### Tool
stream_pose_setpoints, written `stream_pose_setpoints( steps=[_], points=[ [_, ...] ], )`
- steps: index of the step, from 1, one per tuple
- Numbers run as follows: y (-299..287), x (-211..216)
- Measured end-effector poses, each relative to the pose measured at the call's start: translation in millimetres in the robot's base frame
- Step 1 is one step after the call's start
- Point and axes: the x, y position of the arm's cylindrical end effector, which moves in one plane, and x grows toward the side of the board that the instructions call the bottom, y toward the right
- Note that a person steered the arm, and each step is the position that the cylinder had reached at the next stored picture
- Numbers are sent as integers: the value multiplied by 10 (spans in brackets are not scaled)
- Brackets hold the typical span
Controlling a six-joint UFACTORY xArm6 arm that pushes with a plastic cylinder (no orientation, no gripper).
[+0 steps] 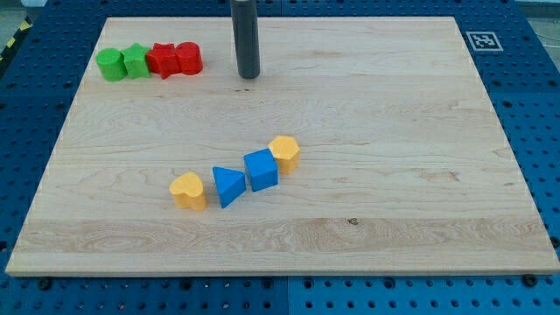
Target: Move the blue cube and yellow hexagon slightly to the bottom center of the board
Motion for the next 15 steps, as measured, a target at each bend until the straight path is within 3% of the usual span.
stream_pose_setpoints(
  steps=[7, 15],
  points=[
    [331, 1604],
    [240, 1776]
  ],
)
